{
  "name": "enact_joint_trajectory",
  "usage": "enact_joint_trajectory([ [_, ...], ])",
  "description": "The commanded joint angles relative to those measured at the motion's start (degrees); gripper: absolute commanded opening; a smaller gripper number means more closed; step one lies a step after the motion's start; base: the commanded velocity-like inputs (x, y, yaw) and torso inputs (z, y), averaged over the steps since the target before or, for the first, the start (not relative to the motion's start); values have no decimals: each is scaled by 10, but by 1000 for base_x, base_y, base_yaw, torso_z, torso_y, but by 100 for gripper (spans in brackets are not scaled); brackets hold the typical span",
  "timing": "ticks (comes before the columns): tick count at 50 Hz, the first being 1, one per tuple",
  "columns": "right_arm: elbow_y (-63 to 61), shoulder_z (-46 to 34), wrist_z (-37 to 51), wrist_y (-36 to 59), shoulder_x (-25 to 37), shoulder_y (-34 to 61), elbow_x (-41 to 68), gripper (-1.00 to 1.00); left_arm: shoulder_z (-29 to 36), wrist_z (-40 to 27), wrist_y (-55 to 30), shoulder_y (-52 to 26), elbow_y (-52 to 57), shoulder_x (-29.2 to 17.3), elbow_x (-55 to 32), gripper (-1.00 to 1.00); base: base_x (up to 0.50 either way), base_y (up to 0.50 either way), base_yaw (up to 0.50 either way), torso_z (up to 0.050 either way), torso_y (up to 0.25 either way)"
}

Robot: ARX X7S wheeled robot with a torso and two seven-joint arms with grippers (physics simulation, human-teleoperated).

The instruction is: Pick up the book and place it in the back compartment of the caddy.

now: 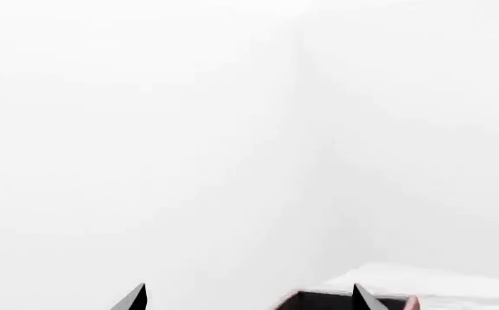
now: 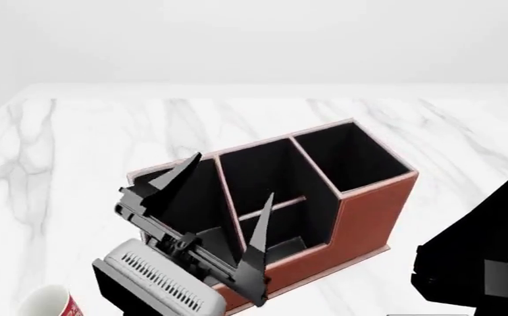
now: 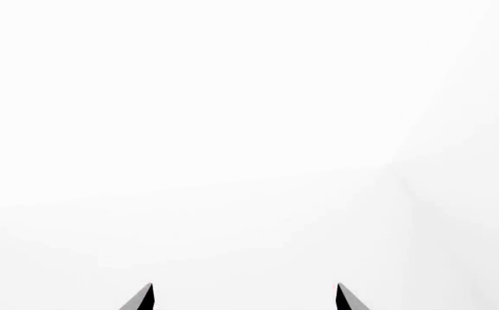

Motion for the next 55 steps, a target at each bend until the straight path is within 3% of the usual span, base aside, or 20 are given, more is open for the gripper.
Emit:
enact_joint_trajectory([
  [1,-2,8,-10,-1,-7,-1,-14,100,53,73,-71,-52,-1,1,-18,100,0,0,0,0,0],
  [14,-5,2,-6,-3,-2,-3,-13,100,130,128,-102,-102,-71,1,4,100,0,0,0,0,0],
  [22,-23,3,-6,-16,-3,-9,-36,100,139,150,-116,-127,-109,14,-15,100,0,0,0,0,0],
  [32,-25,-3,-5,-17,2,-9,-34,100,210,242,-102,-171,-197,10,-10,100,0,0,0,0,0],
  [55,-22,-11,2,-19,8,-9,-35,100,273,355,-148,-212,-227,12,-64,100,0,0,0,0,0],
])
